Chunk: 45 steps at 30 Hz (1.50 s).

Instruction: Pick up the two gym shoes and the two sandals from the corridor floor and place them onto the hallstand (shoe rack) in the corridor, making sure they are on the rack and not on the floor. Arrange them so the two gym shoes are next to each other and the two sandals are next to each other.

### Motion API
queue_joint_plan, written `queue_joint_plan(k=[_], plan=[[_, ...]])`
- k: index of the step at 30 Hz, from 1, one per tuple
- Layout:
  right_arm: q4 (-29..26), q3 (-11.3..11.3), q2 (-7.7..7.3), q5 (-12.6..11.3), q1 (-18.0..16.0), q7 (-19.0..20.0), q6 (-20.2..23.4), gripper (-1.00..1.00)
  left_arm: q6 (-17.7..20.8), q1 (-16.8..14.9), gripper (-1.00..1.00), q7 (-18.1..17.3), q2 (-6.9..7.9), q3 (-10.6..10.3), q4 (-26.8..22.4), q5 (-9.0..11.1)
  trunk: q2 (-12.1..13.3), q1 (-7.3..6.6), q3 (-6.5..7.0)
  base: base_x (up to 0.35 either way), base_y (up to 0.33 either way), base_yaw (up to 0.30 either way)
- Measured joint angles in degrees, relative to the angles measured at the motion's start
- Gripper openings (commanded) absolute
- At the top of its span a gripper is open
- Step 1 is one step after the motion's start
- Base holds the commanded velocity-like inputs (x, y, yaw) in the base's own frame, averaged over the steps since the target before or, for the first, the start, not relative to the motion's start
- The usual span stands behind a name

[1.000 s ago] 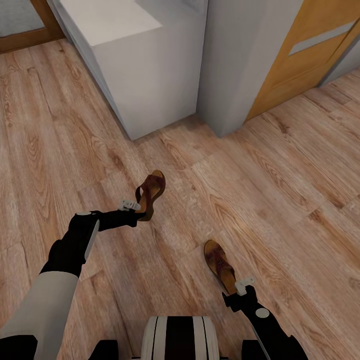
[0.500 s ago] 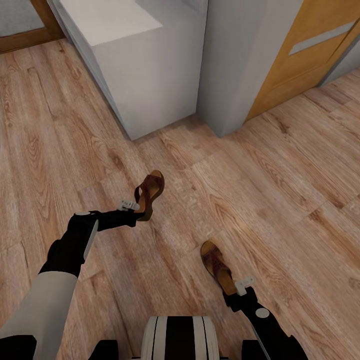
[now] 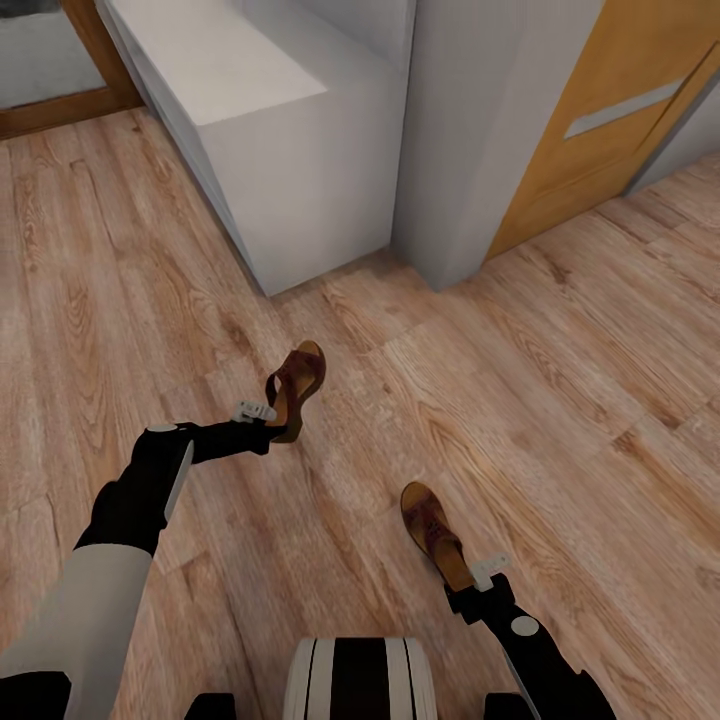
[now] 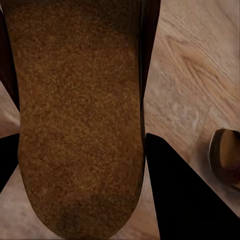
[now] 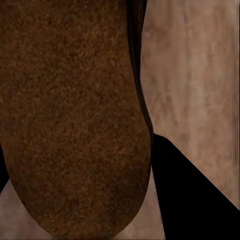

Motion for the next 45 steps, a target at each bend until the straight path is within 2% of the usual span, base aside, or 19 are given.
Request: queue_joint_plan(k=[5, 12, 21, 25, 27, 33, 34, 36, 37, 45], plan=[[0.00, 0.00, 0.00, -0.08, 0.00, 0.01, -0.08, -1.00, -0.03, 0.11, -1.00, 0.00, 0.19, 0.02, 0.03, -0.12, 0.07, -0.13, 1.11, 0.000, 0.000, 0.000], [-0.07, 0.00, 0.00, -0.08, 0.00, 0.01, -0.16, -1.00, -0.21, 1.46, -1.00, 0.07, 1.29, 0.02, 0.11, -0.13, 0.16, -0.31, 2.66, 0.000, 0.000, 0.000], [-0.22, 0.07, 0.00, -0.07, 0.01, 0.14, -4.04, -1.00, -0.56, 1.89, -1.00, 0.21, 1.89, 0.02, 0.57, -0.14, 0.28, -0.54, 4.65, 0.000, 0.000, 0.000], [-0.23, 0.08, 0.01, -0.07, 0.01, 0.15, -4.56, -1.00, -0.77, 2.03, -1.00, 0.25, 2.91, 0.02, 0.77, -0.22, 0.33, -0.64, 5.54, 0.000, 0.000, 0.000], [-0.19, 0.08, 0.01, -0.02, 0.01, 0.14, -4.70, -1.00, -0.84, 3.28, -1.00, 0.26, 3.69, 0.11, 0.84, -0.33, 0.36, -0.69, 5.98, 0.000, 0.000, 0.000], [-0.17, 0.08, 0.02, -0.02, 0.01, 0.09, -4.74, -1.00, -0.95, 5.75, -1.00, 0.48, 4.26, 0.31, 0.86, -0.33, 0.44, -0.85, 7.31, 0.000, 0.000, 0.000], [-0.18, 0.02, 0.08, -0.07, 0.01, 0.08, -4.73, -1.00, -1.51, 8.31, -1.00, 1.61, 5.66, 0.48, 0.88, -0.47, 0.45, -0.88, 7.53, 0.000, 0.000, -0.004], [-0.18, 0.01, 0.09, -0.06, 0.01, 0.07, -4.76, -1.00, -2.06, 9.42, -1.00, 2.29, 5.92, 0.74, 0.92, 0.02, 0.48, -0.93, 8.01, 0.000, 0.000, -0.024], [-0.18, -0.09, 0.08, -0.05, 0.01, 0.06, -4.77, -1.00, -3.16, 10.29, -1.00, 3.22, 6.01, 1.19, 0.96, -0.42, 0.50, -0.95, 8.26, 0.000, 0.000, -0.090], [-0.20, -1.71, -0.03, -0.14, 0.02, -0.08, -4.86, -1.00, -11.23, 16.49, -1.00, 10.38, 5.94, 4.15, 2.00, -0.11, 0.60, -1.16, 10.55, 0.000, 0.000, -0.148]])
